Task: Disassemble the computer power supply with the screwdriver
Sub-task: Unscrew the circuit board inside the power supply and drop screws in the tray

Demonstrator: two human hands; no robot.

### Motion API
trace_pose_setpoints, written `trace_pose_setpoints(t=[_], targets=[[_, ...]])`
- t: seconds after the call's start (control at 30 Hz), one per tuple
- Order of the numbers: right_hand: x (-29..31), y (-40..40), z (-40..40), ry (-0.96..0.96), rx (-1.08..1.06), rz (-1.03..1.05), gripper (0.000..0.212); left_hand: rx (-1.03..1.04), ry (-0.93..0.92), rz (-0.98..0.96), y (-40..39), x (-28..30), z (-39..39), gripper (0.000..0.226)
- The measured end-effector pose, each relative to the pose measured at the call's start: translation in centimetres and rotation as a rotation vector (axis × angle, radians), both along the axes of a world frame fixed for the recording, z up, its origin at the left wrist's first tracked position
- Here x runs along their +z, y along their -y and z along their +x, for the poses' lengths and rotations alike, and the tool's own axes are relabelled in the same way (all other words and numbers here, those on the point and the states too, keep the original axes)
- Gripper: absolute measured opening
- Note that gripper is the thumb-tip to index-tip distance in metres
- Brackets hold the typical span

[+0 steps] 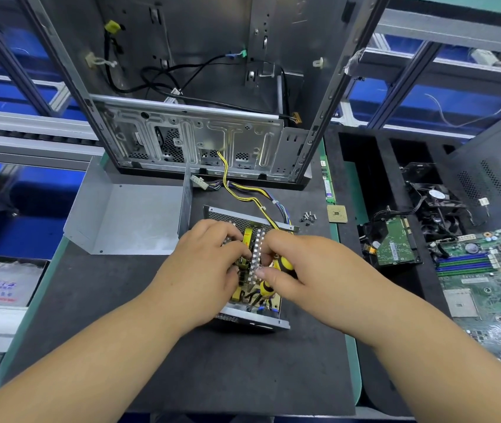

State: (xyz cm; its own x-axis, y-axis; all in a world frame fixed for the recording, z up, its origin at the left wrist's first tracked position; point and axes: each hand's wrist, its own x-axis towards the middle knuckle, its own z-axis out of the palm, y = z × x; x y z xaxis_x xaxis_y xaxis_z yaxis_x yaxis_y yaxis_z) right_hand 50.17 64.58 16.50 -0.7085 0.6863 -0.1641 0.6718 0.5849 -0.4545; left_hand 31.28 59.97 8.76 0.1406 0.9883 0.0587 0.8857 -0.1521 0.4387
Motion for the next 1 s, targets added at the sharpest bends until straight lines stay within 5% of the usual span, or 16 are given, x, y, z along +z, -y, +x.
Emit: trace_pose_setpoints(t=[0.43, 0.6, 0.73, 1.0], targets=[[0.19, -0.21, -0.09, 0.021, 0.033, 0.060, 0.027, 0.006, 0.019, 0.005, -0.11, 0.05, 0.05, 0.028], [0.13, -0.13, -0.12, -0.003, -0.009, -0.012, 0.011, 0.002, 0.020, -0.002, -0.06, 0.10, -0.05, 0.031], [0.26, -0.12, 0.03, -0.013, 0.036, -0.033, 0.024, 0.001, 0.026, 0.006, -0.02, 0.06, -0.03, 0.032], [0.11, -0.38, 0.07, 0.059, 0.035, 0.119, 0.026, 0.005, 0.028, 0.017, -0.09, 0.17, 0.05, 0.027]])
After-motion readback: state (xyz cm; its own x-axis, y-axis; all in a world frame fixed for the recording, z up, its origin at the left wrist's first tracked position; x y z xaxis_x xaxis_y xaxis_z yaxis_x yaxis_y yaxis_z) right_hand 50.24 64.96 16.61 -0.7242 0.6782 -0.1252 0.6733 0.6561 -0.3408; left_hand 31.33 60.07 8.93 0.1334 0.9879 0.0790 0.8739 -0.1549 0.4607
